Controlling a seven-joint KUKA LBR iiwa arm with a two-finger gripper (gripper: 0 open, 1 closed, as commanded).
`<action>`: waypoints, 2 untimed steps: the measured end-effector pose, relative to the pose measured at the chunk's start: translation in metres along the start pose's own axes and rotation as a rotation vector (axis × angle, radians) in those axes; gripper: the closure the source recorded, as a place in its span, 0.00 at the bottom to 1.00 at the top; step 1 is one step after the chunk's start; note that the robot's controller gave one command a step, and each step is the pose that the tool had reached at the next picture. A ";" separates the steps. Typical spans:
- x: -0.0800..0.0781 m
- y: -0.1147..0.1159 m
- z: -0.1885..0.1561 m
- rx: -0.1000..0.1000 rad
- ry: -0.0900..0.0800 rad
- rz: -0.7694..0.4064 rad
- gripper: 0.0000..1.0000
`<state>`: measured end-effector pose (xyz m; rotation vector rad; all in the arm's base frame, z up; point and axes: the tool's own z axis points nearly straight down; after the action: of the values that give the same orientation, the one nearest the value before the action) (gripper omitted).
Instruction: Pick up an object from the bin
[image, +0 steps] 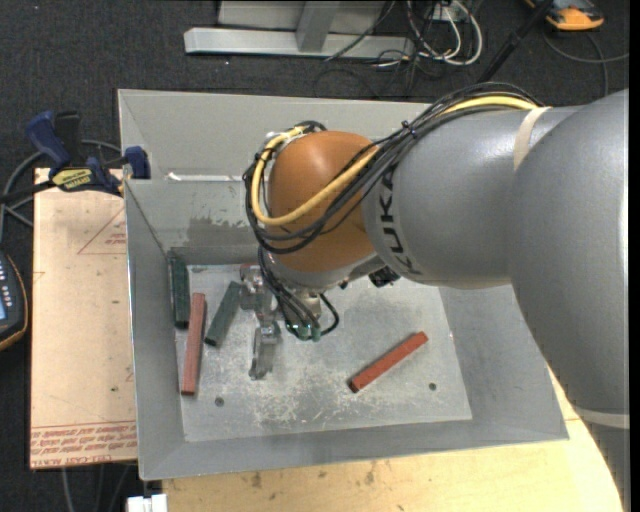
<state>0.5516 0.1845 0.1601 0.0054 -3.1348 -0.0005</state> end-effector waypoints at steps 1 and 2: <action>-0.059 0.037 0.095 -0.002 -0.006 0.002 0.00; -0.060 0.037 0.089 -0.003 -0.009 0.005 1.00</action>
Offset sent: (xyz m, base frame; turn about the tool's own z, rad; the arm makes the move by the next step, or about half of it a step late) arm 0.0590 0.0363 -0.0901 0.0051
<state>0.6111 0.2216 0.0702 -0.0030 -3.1435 -0.0045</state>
